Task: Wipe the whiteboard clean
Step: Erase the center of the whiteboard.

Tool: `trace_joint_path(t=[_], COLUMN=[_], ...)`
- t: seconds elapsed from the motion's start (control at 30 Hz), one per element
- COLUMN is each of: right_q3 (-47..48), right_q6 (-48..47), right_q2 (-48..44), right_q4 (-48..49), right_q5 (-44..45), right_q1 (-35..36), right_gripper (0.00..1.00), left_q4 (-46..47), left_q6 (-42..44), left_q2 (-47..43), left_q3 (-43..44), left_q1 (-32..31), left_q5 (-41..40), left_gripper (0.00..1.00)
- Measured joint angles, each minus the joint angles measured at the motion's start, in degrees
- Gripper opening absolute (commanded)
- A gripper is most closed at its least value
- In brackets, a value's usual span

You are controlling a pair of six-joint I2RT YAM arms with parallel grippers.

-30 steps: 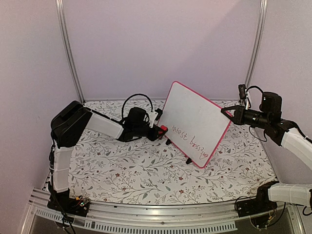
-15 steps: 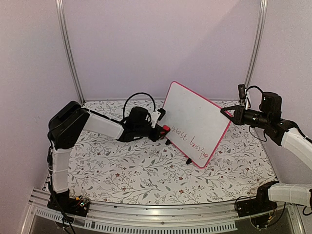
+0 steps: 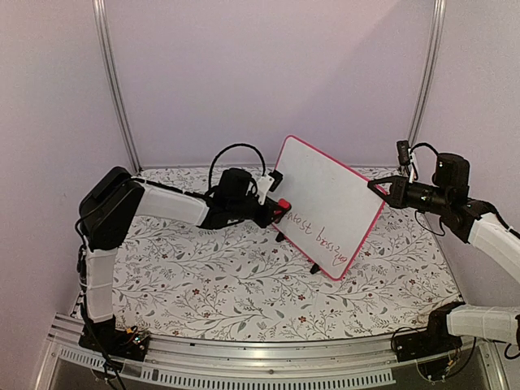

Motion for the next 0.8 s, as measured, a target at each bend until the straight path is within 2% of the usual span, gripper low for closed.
trace_joint_path(t=[0.37, 0.8], right_q3=[0.0, 0.0], right_q6=[0.0, 0.0], right_q2=[0.0, 0.0], right_q4=[0.0, 0.0], right_q5=[-0.3, 0.4], right_q1=[0.0, 0.0], right_gripper=[0.00, 0.00], left_q4=[1.6, 2.8], left_q6=[-0.1, -0.5], left_q2=[0.4, 1.3], left_q3=[-3.4, -3.5], left_q1=[0.0, 0.0], left_q5=[-0.5, -1.2], left_gripper=[0.00, 0.00])
